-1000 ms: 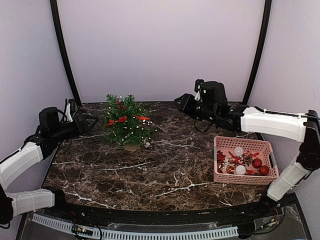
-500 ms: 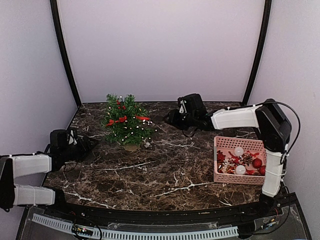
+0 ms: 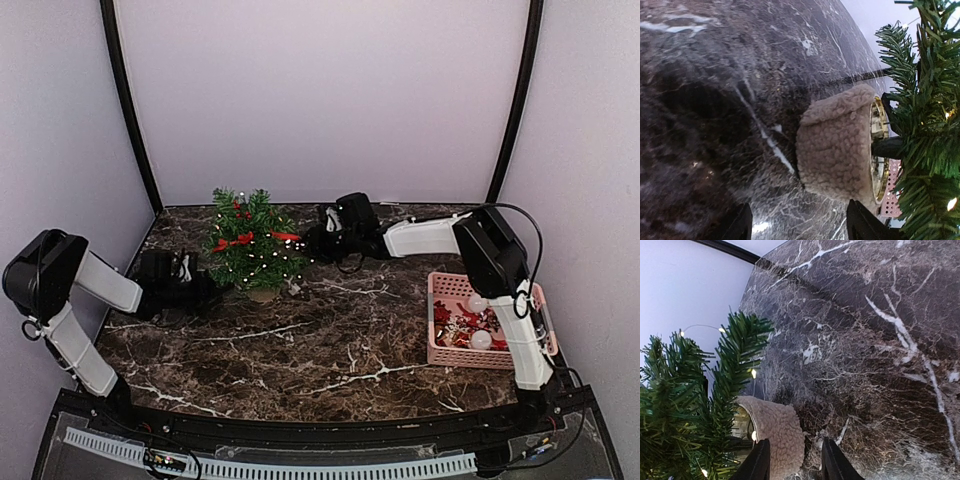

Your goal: Decorate the small christmas tree

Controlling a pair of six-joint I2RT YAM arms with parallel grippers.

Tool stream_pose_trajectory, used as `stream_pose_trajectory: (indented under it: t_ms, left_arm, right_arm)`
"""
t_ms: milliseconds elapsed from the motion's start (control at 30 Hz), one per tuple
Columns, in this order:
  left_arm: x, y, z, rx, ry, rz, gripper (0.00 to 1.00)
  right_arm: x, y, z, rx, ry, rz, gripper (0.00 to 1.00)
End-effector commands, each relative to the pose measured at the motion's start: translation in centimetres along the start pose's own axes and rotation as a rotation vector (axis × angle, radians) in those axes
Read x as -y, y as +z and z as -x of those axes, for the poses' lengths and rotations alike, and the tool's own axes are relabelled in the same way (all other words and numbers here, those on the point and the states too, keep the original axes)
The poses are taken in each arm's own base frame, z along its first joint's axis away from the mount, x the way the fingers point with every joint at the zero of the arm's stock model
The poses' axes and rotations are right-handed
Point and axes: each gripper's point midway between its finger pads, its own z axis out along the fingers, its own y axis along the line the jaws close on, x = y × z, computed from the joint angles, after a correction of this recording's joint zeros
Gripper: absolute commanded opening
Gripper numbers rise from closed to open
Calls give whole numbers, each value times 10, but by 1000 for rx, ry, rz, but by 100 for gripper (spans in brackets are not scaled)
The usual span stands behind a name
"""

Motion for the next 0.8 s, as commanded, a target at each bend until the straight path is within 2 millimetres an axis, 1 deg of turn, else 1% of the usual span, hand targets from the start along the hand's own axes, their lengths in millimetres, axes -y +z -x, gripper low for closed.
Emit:
stream_pose_trajectory:
  t_ms: [0, 33, 67, 200, 400, 700, 767]
  left_arm:
    - [24, 15, 11, -4, 55, -101, 66]
    - [26, 18, 13, -6, 61, -107, 66]
    - [23, 22, 11, -15, 60, -101, 65]
    - [22, 29, 12, -25, 66, -97, 65]
    - [22, 33, 14, -30, 84, -91, 65]
    - [23, 42, 15, -62, 110, -97, 64]
    - [24, 44, 16, -66, 111, -102, 64]
  right_arm:
    - [-24, 6, -12, -65, -26, 101, 35]
    - [-25, 8, -16, -75, -25, 105, 35]
    - [-27, 8, -19, -84, -27, 115, 34]
    - [-35, 12, -34, -121, -32, 159, 34]
    - [-41, 15, -46, -148, -25, 202, 33]
    - [-49, 3, -57, -140, -9, 205, 28]
    - [-50, 0, -63, -139, -2, 193, 28]
